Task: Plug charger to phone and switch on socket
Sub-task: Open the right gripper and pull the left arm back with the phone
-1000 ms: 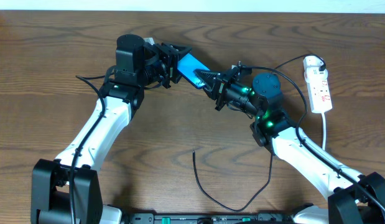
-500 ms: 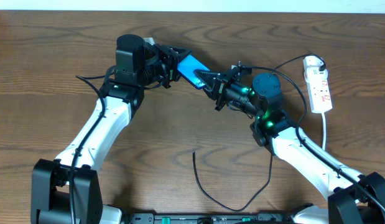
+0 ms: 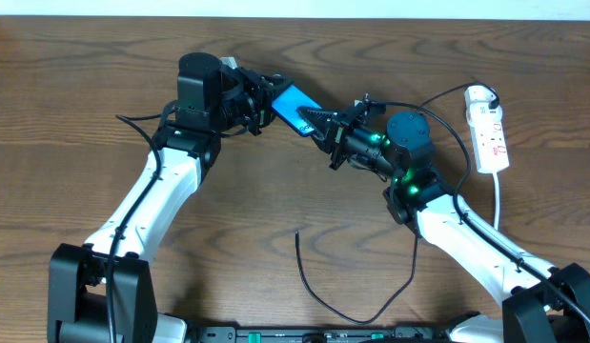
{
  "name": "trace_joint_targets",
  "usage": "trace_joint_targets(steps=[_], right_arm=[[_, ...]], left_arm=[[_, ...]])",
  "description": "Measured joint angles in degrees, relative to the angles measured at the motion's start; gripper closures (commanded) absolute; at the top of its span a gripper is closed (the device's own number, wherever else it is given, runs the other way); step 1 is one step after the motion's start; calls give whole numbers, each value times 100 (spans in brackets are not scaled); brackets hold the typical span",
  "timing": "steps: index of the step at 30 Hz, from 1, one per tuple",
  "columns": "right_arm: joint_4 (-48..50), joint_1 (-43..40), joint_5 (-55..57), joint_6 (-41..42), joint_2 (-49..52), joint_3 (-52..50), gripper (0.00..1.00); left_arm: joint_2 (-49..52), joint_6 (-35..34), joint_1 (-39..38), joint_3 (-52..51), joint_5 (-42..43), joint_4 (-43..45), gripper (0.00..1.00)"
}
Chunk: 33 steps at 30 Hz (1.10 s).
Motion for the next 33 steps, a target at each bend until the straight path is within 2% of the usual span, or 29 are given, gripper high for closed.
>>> trace_joint_targets(steps=[9, 17, 19, 21, 23, 25, 28, 31, 33], right_arm=[[2, 2, 2, -11, 0, 0, 99], [2, 2, 2, -33, 0, 0, 97], [2, 2, 2, -46, 0, 0, 89], [7, 4, -15, -63, 0, 0, 69], [50, 4, -37, -70, 0, 2, 41], [70, 37, -103, -76, 0, 2, 27], [70, 63, -162, -90, -2, 2, 12], [74, 63, -188, -127, 0, 2, 2], [74, 63, -197, -153, 0, 4, 1]], left_arm=[[0, 11, 0, 0, 0, -9, 92], [0, 81, 0, 0, -2, -9, 92], [0, 107, 0, 0, -2, -9, 93], [0, 133, 0, 0, 0, -11, 92], [0, 164, 0, -2, -4, -44, 93], [0, 164, 0, -2, -28, -48, 92], [0, 166, 0, -2, -28, -42, 92], [0, 166, 0, -2, -35, -42, 93], [0, 166, 0, -2, -61, -46, 93]])
